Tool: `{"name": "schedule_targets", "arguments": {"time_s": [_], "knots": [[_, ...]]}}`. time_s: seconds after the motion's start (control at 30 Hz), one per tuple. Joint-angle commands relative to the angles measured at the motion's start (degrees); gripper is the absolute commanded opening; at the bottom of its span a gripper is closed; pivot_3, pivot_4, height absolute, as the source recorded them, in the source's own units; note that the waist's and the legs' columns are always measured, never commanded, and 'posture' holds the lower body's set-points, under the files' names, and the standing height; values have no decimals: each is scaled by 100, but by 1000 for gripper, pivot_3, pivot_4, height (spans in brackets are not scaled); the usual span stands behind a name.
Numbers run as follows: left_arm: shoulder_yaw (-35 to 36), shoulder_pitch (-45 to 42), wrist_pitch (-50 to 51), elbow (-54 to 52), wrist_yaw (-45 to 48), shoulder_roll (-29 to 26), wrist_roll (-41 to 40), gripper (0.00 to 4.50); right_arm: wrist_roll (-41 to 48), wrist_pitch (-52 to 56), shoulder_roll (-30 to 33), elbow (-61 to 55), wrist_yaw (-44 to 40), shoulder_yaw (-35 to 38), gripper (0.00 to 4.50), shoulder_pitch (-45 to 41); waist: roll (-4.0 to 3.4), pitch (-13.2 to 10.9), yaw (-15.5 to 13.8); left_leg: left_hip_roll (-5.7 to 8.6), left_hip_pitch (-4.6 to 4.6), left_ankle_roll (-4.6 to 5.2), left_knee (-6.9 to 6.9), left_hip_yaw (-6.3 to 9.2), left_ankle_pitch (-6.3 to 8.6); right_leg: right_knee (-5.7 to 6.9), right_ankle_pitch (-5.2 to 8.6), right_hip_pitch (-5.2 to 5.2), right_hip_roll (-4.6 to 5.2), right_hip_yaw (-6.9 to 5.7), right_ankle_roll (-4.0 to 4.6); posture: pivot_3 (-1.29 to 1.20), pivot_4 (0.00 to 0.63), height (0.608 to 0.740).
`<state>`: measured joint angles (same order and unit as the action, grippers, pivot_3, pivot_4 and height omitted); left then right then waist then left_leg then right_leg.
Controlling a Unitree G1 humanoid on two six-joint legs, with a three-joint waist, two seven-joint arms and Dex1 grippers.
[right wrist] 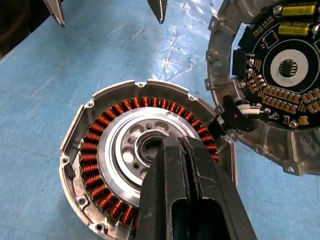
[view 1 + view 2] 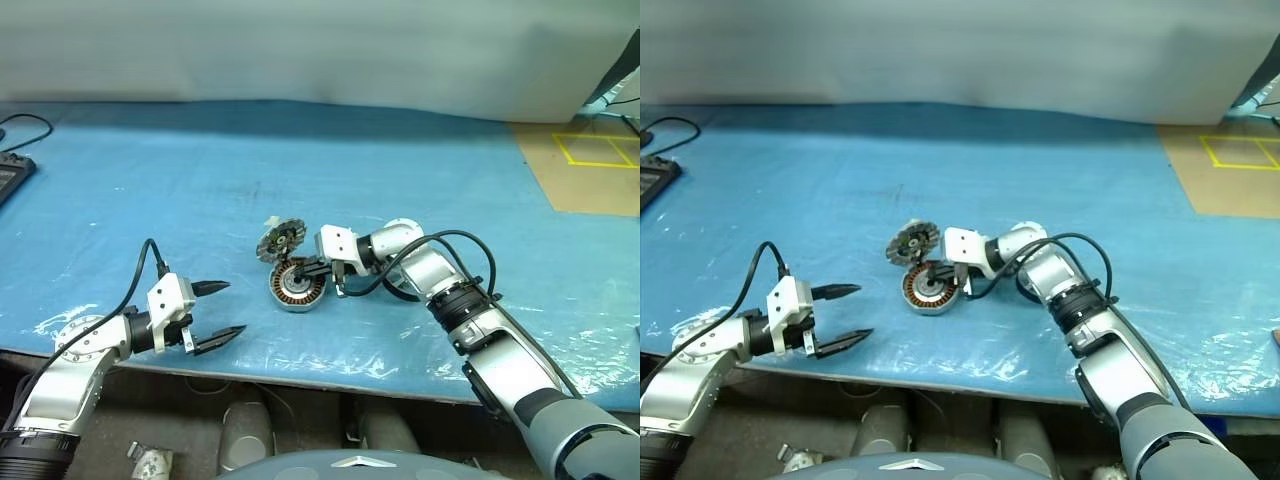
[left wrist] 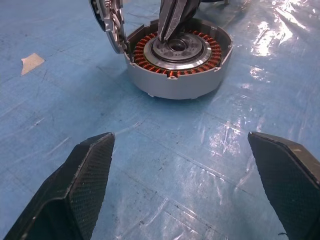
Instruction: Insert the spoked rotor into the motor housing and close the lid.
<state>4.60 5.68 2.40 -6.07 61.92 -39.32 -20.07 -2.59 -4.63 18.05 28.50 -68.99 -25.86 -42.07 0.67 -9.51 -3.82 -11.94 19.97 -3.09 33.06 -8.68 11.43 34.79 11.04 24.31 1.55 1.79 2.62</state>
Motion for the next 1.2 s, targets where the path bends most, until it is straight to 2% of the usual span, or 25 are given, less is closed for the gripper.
{"name": "schedule_targets", "arguments": {"time_s": [0.03,0.23,0.6,0.87,1.2], "knots": [[41,-21,0,-211,-27,-33,-59,4500,-282,148,92,339,-86,-212,44,197,0,3,4,0,-1,0,0,0,0,1,3,0,0,0,-5,0,150,740],[22,-33,41,-245,-52,-24,-58,4500,228,539,21,-49,-326,119,44,146,-1,3,3,-2,-1,0,0,0,0,3,7,1,0,-2,-13,0,150,740],[-9,-22,150,-350,-78,-14,-72,4500,222,605,95,-183,-226,221,44,108,-1,3,3,-1,7,0,-12,-1,0,-3,7,11,-1,-2,4,0,150,740],[-43,10,186,-398,-114,22,-56,4500,446,939,211,-831,-302,384,44,111,0,1,3,-1,27,0,-19,-5,0,-4,6,35,-1,-1,6,0,150,740],[-82,-21,198,-379,-130,31,-54,4500,281,867,172,-567,-199,276,44,174,0,1,42,-4,74,-2,-29,-9,-1,-4,2,84,-6,-3,35,0,150,740]]}}
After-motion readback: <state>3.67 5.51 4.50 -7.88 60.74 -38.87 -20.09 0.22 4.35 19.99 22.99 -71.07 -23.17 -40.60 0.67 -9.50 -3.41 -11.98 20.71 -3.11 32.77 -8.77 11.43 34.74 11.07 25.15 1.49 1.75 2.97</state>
